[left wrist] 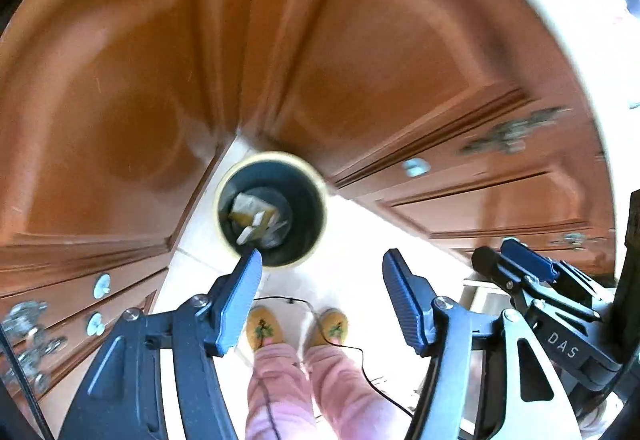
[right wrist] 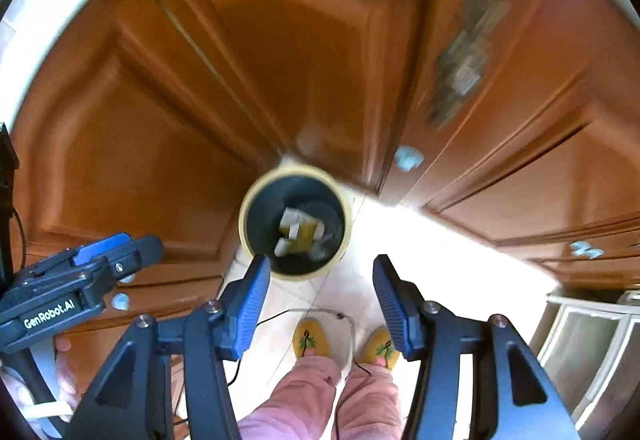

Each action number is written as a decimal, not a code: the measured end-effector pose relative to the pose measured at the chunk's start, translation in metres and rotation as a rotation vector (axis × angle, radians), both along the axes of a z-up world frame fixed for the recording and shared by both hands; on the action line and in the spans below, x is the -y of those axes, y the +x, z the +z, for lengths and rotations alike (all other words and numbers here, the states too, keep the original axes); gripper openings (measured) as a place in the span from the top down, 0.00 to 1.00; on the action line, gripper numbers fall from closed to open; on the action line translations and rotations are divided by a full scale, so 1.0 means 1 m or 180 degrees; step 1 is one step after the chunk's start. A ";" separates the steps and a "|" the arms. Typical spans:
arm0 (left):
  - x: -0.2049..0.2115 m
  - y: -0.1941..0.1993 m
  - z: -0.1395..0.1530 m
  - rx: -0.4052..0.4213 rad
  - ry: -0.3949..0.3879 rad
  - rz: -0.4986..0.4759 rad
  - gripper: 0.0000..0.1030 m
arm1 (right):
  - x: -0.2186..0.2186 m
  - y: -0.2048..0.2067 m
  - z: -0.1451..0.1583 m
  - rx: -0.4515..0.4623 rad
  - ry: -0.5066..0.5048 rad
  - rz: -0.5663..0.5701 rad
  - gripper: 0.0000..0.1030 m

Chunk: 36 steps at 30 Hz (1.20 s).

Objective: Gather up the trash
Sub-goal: 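Raise both tools back toward the counter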

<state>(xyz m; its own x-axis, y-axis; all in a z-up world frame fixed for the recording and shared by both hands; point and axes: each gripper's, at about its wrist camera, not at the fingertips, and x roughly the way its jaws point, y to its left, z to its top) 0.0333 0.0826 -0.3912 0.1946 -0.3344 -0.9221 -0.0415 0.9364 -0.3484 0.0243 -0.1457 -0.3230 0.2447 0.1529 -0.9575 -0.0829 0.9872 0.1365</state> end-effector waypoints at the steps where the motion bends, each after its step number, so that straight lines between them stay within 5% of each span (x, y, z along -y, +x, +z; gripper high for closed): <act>1: 0.006 -0.001 0.023 0.0078 0.0005 -0.0042 0.41 | 0.003 0.000 0.019 0.0057 0.0009 -0.0026 0.48; 13: 0.061 -0.011 0.215 0.0899 0.0016 -0.0425 0.33 | 0.048 -0.023 0.184 0.0659 0.0039 -0.0226 0.48; 22: 0.077 0.003 0.326 0.1487 -0.0145 -0.0429 0.25 | 0.074 -0.030 0.261 0.1282 -0.0118 -0.0458 0.48; 29: 0.087 0.028 0.375 0.1881 -0.0154 -0.0463 0.24 | 0.086 -0.025 0.305 0.1729 -0.0357 -0.0571 0.48; 36: 0.090 0.063 0.391 0.2004 -0.0074 -0.0466 0.23 | 0.109 -0.010 0.339 0.1975 -0.0553 -0.0739 0.48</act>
